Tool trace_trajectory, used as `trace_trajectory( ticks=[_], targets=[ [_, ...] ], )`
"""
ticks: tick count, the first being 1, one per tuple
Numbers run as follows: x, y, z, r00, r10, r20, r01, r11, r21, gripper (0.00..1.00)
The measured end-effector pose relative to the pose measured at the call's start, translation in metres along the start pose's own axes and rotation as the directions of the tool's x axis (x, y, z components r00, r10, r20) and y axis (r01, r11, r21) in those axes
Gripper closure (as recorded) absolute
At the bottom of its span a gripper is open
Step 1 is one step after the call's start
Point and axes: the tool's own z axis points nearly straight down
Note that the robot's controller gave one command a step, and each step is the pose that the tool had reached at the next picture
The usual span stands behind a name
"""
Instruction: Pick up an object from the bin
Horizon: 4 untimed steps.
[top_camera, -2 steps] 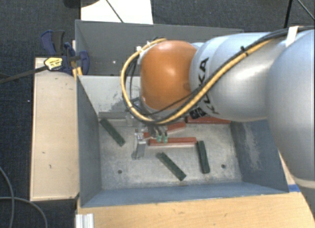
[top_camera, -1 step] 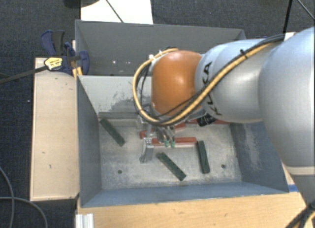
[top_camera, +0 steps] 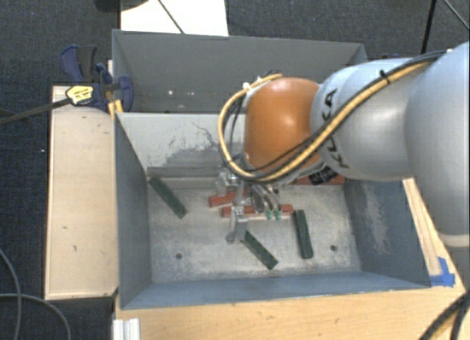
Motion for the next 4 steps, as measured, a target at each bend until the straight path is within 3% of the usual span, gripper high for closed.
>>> trace_trajectory(
  ticks=[1, 2, 3, 4],
  targets=[
    [-0.023, -0.026, 0.036, 0.999, 0.038, 0.008, -0.038, 0.999, -0.001, 0.00],
    [-0.029, -0.046, 0.054, 0.999, -0.033, 0.003, 0.033, 0.999, -0.002, 1.00],
    [-0.028, -0.047, 0.059, 1.000, -0.029, 0.006, 0.029, 1.000, -0.001, 0.00],
    [-0.028, -0.047, 0.059, 1.000, -0.028, 0.006, 0.028, 1.000, -0.001, 0.00]
  ],
)
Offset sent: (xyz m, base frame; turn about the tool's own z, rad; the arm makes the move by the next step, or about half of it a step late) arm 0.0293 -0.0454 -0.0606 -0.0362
